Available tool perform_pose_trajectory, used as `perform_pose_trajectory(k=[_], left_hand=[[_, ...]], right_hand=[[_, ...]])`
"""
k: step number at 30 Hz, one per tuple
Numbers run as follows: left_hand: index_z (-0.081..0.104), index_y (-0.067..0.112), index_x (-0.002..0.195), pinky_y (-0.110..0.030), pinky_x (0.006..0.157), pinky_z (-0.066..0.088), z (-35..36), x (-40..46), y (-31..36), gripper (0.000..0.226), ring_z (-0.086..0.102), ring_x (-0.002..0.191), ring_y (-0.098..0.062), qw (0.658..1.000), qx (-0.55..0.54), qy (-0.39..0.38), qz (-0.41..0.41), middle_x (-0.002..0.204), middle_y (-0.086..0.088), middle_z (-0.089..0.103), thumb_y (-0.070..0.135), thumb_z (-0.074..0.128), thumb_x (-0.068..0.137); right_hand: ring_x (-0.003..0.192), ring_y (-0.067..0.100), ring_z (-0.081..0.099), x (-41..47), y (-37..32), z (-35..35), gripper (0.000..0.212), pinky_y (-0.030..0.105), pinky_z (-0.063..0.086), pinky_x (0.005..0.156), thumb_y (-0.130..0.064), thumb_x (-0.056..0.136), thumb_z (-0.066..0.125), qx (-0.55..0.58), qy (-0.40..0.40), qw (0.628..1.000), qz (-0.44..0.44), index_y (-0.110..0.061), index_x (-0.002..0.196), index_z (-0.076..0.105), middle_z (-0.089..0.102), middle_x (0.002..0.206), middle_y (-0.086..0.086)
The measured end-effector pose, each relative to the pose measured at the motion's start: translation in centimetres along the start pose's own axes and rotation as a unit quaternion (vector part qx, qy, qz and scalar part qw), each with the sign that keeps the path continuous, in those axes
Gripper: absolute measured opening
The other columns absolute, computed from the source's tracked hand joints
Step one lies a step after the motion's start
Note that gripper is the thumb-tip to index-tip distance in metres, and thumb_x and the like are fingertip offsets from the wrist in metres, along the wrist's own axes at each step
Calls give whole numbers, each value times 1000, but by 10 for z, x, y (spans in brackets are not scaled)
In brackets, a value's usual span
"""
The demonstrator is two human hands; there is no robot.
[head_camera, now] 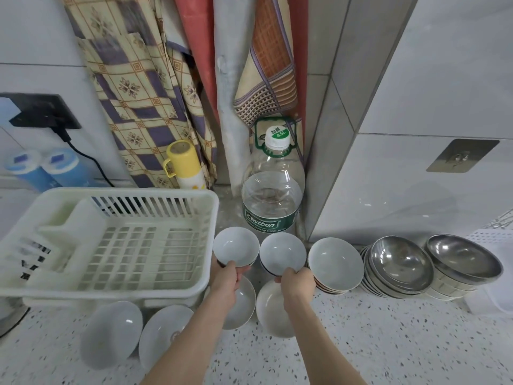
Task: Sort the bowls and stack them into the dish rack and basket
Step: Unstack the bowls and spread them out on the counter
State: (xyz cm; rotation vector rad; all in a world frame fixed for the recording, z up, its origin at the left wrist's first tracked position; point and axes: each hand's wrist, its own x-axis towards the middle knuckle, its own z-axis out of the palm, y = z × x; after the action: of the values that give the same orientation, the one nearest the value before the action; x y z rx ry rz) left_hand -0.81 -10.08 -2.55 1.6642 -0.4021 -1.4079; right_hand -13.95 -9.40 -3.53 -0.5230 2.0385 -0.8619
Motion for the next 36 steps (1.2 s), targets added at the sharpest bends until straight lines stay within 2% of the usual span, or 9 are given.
perform_pose_trajectory(k=[5, 7, 11, 15, 17, 19, 23, 29, 36], left_hand=[[42, 32, 121, -12, 31, 20, -5, -11, 3, 46, 64, 65, -17, 999, -27, -17, 5, 72, -11, 73, -7, 36, 96], [45, 31, 110, -12, 32, 21, -7, -14, 1, 39, 57, 63, -14, 999, -38, -26, -4, 60, -4, 73, -4, 38, 96], [51, 29, 96, -16, 41, 24, -13, -18, -4, 27, 40, 50, -8, 998, -49, -28, -30, 73, -10, 72, 4, 44, 99], [53, 26, 95, -13, 37, 23, -18, -23, -6, 20, 30, 52, -11, 995, -78, -43, -43, 79, -12, 73, 7, 47, 101], [51, 29, 106, -13, 35, 24, -20, -28, -7, 24, 32, 48, -9, 994, -89, -59, -29, 84, -18, 73, 5, 48, 99], [47, 33, 122, -14, 35, 25, -22, -34, -10, 39, 37, 39, -7, 992, -95, -83, -1, 88, -24, 72, 2, 48, 99], [40, 36, 141, -14, 34, 27, -27, -52, -16, 59, 60, 45, -7, 987, -84, -127, 56, 104, -29, 68, -2, 47, 97], [46, 52, 132, -16, 37, 29, -54, -88, -39, 61, 62, 63, -15, 980, -68, -171, 72, 83, -3, 77, 1, 50, 97], [42, 62, 129, -20, 37, 28, -111, -133, -90, 65, 46, 45, -14, 982, 9, -177, 61, 83, -27, 73, 6, 50, 99]], right_hand=[[80, 28, 60, -12, 2, 3, 19, 32, 45, 78, -5, 90, 42, 34, 26, 999, -28, 1, 91, 61, 73, 72, 12], [75, 26, 60, -16, 1, 1, 18, 32, 45, 77, -5, 91, 42, 46, 32, 998, -38, 1, 91, 59, 73, 74, 14], [69, 22, 64, -28, -1, -5, 18, 29, 45, 70, -6, 92, 41, 63, 38, 994, -79, -1, 91, 58, 72, 76, 16], [49, -6, 59, -42, 0, -14, 21, 5, 37, 44, -4, 92, 39, 86, 42, 985, -142, -5, 98, 60, 70, 82, 13], [51, -3, 59, -50, 3, -20, 20, 9, 39, 50, -5, 92, 40, 109, 48, 980, -157, -8, 93, 60, 70, 76, 11], [55, 3, 59, -58, 7, -30, 19, 25, 42, 61, -6, 91, 41, 131, 56, 977, -158, -10, 86, 59, 68, 64, 5], [50, -2, 56, -70, 17, -54, 21, 27, 40, 58, -6, 89, 42, 176, 54, 969, -164, -9, 84, 62, 63, 50, -4], [47, 3, 52, -98, 46, -90, 21, 26, 42, 52, -2, 86, 43, 217, 23, 963, -155, -11, 79, 62, 59, 48, -3], [42, 7, 41, -125, 106, -118, 23, 18, 33, 40, 1, 85, 43, 160, -13, 976, -150, -9, 81, 64, 54, 48, 2]])
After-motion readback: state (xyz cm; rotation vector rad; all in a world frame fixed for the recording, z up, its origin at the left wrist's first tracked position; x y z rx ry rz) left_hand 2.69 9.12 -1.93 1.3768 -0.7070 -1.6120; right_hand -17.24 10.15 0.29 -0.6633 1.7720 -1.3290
